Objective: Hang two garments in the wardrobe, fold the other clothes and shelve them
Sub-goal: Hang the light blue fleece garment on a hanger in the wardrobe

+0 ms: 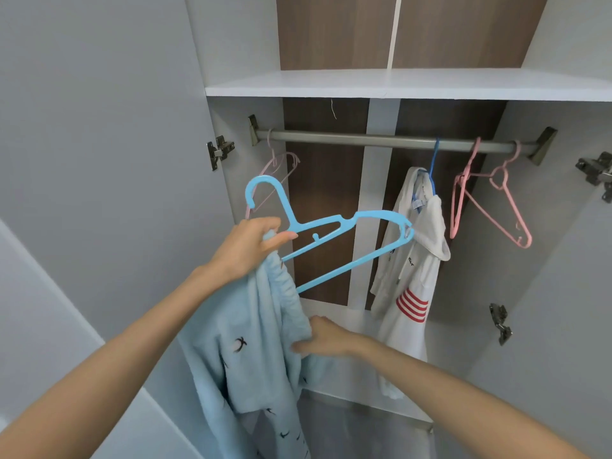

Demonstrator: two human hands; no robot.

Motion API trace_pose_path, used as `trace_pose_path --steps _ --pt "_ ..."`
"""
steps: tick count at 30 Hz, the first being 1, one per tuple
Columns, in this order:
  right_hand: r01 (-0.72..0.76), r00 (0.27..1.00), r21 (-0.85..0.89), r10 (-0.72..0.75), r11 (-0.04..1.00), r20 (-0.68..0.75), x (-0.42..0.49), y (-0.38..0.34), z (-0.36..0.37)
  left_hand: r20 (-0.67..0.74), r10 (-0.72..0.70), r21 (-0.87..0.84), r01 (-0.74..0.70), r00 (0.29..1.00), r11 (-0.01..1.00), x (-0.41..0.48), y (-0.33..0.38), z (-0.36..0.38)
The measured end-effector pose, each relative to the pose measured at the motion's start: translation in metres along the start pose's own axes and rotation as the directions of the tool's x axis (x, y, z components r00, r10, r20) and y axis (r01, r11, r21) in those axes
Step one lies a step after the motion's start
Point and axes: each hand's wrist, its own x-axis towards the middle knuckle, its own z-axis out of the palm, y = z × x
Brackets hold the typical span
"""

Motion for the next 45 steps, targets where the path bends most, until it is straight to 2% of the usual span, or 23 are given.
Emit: trace_pose_path --steps 3,6,8,10,14,20,23,26,28,30,33,34,36,38,39,42,45 --pt "-0.106 0.989 -0.184 0.123 0.977 0.083 -0.011 0.019 -0.011 -0.020 -0.023 -0.074 0.021 1.000 0.997 -0.005 -0.011 -0.007" --pt "-0.185 0.977 -0.298 0.208 0.936 0.045 -0.029 0.040 -0.028 0.008 -0.040 -0.082 0.041 0.999 0.996 -0.016 -0.027 -0.009" --pt "-0.194 0.977 -0.387 0.215 0.901 0.009 -0.043 0.049 -0.043 0.051 -0.050 -0.057 0.053 0.997 0.997 -0.023 -0.037 -0.006" --pt "-0.208 0.976 -0.530 0.209 0.822 -0.058 -0.056 0.056 -0.061 0.112 -0.045 -0.018 0.048 0.993 0.999 -0.029 -0.045 -0.001" --pt "-0.241 0.970 -0.756 0.118 0.609 -0.214 -0.074 0.061 -0.097 0.192 -0.016 0.119 -0.007 0.981 0.993 -0.036 -0.055 0.006" --pt "-0.244 0.953 -0.838 -0.038 0.489 -0.300 -0.093 0.039 -0.124 0.240 0.031 0.297 -0.104 0.970 0.949 -0.040 -0.048 0.020" --pt "-0.237 0.930 -0.849 -0.143 0.472 -0.339 -0.096 0.016 -0.131 0.266 0.050 0.478 -0.177 0.963 0.860 -0.040 -0.038 0.035" --pt "-0.269 0.887 -0.890 -0.265 0.369 -0.378 -0.097 -0.011 -0.135 0.314 0.069 0.630 -0.262 0.947 0.731 -0.039 -0.028 0.053" --pt "-0.284 0.848 -0.903 -0.354 0.324 -0.394 -0.095 -0.027 -0.132 0.343 0.075 0.658 -0.297 0.936 0.692 -0.038 -0.018 0.062" --pt "-0.207 0.837 -0.911 -0.417 0.357 -0.354 -0.092 -0.041 -0.122 0.278 0.122 0.658 -0.281 0.953 0.699 -0.036 -0.005 0.063" --pt "0.010 0.836 -0.856 -0.474 0.517 -0.276 -0.090 -0.048 -0.110 0.070 0.341 0.611 -0.311 0.938 0.728 -0.037 0.011 0.058" --pt "0.062 0.812 -0.809 -0.500 0.585 -0.300 -0.091 -0.047 -0.109 0.021 0.373 0.577 -0.316 0.927 0.753 -0.038 0.013 0.057" --pt "0.098 0.721 -0.684 -0.526 0.723 -0.452 -0.093 -0.045 -0.108 -0.044 0.411 0.503 -0.335 0.911 0.797 -0.038 0.014 0.053" --pt "0.078 0.620 -0.592 -0.504 0.802 -0.601 -0.093 -0.046 -0.109 -0.088 0.435 0.461 -0.350 0.896 0.815 -0.036 0.013 0.046" --pt "0.069 0.611 -0.565 -0.483 0.822 -0.628 -0.093 -0.047 -0.110 -0.103 0.450 0.447 -0.362 0.887 0.818 -0.035 0.013 0.042" --pt "-0.008 0.699 -0.528 -0.372 0.849 -0.610 -0.095 -0.052 -0.114 -0.098 0.437 0.416 -0.362 0.894 0.834 -0.032 0.016 0.031" --pt "-0.142 0.783 -0.579 -0.267 0.803 -0.562 -0.099 -0.059 -0.113 -0.097 0.464 0.399 -0.392 0.881 0.829 -0.029 0.018 0.023"
